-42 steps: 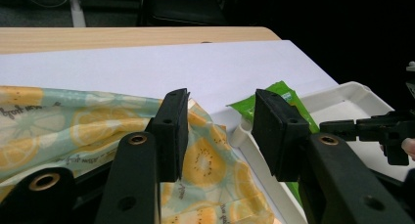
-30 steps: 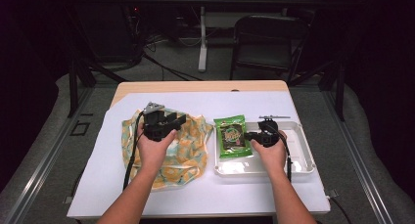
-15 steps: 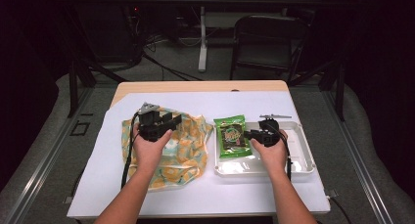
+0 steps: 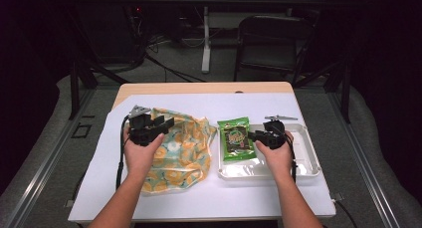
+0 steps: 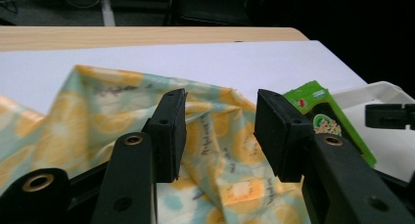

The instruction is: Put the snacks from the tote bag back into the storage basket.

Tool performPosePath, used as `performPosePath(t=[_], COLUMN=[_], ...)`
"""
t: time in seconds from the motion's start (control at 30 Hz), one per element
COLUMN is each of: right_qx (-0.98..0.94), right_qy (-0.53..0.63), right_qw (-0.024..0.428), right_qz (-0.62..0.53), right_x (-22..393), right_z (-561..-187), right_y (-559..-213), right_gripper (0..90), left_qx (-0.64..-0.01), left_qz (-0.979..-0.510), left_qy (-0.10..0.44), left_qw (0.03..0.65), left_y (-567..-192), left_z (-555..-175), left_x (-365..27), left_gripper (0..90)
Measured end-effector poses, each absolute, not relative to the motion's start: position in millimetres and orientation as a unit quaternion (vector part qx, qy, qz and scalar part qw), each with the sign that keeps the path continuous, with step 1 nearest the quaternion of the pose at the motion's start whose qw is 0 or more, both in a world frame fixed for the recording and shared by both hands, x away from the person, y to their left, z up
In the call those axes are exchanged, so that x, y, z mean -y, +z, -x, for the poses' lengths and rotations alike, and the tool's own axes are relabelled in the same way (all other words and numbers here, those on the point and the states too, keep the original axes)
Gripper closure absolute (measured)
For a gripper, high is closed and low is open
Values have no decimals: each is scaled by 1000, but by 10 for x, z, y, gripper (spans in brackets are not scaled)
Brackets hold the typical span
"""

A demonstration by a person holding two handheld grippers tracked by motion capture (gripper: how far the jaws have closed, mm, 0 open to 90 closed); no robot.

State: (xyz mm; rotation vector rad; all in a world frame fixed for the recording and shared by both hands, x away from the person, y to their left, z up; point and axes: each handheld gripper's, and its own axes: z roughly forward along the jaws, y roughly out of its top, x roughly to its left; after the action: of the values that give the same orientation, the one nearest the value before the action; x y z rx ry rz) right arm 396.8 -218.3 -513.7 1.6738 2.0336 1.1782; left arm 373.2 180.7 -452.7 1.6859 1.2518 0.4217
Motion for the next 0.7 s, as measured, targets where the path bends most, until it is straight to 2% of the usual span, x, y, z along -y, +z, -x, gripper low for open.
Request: performPosePath(t=[0.47,0.7], right_qx=[-723,-743], right_qy=[420,433], right_qw=[136,138], right_qz=[-531,-491], right_x=[1934,1811], right_z=[-3814,-3563], right_y=[-4848,-4752], right_gripper=[571,554], left_qx=[-510,-505], left_qz=[-699,-705], left_qy=[190,186], left_qw=[463,462], left_y=[-4602,-4680], left_z=[-3548,-3436], left_x=[-2200,-2342], left_gripper=[541,534])
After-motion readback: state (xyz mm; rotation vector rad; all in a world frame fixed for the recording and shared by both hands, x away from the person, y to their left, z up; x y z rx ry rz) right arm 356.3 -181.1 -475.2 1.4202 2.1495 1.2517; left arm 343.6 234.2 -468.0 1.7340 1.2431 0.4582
